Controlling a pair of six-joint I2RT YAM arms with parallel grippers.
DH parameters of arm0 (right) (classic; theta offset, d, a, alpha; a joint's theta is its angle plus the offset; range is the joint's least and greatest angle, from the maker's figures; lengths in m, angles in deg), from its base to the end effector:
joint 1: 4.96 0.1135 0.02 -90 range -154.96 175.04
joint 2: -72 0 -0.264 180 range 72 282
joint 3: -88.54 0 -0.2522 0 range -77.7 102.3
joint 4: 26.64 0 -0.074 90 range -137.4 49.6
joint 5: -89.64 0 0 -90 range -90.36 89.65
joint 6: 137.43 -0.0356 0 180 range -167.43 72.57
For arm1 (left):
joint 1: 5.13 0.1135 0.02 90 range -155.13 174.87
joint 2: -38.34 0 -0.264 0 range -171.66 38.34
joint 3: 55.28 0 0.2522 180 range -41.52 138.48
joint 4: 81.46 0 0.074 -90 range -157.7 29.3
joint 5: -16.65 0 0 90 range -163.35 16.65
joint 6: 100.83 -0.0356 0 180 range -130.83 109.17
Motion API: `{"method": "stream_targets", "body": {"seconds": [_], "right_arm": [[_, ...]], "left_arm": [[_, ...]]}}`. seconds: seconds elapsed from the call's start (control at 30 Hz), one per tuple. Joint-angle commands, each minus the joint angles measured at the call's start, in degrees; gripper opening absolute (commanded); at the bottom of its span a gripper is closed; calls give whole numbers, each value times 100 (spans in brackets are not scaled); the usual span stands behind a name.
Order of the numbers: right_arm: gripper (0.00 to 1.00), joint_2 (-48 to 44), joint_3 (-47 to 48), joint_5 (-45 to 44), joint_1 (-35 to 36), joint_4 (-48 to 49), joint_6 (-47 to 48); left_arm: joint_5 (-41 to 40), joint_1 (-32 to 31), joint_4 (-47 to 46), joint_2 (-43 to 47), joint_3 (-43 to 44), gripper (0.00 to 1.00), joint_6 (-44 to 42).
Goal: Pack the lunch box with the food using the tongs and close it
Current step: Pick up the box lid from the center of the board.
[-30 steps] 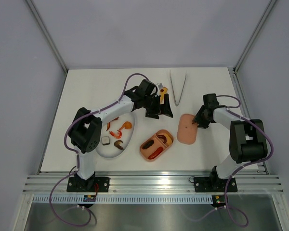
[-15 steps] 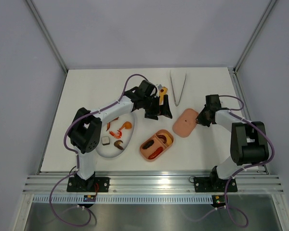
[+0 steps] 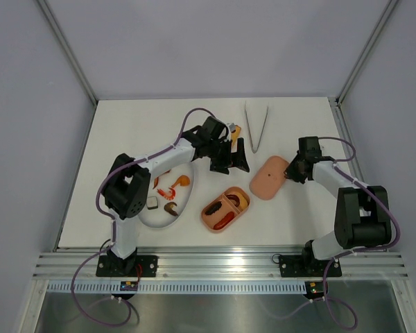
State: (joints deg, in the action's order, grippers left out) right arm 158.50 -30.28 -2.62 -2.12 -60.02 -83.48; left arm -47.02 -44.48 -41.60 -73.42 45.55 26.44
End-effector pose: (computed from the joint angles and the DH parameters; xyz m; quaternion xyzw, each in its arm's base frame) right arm 0.2885 0.0129 0.1755 0.2802 0.9211 0.0719 0.2606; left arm 0.3244 -0.2864 0.2288 0.0931 0.9157 -0.3709 0.1234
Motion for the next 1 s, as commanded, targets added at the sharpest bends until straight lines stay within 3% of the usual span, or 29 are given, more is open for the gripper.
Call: {"method": "stream_targets", "body": {"seconds": [0.0, 0.43, 0.8, 0.97], "right_arm": [[0, -379, 197, -108, -11, -95, 54], [0, -739, 435, 94, -11, -271, 98], [0, -1109, 549, 700, -11, -394, 142], [0, -1241, 567, 912, -19, -525, 239]], "left_arm": [[171, -64, -88, -126, 293, 99, -63], [206, -64, -88, -249, 460, 99, -71], [1102, -46, -132, -1312, 1759, 99, -168], [1471, -29, -422, -1480, 1884, 99, 16]]}}
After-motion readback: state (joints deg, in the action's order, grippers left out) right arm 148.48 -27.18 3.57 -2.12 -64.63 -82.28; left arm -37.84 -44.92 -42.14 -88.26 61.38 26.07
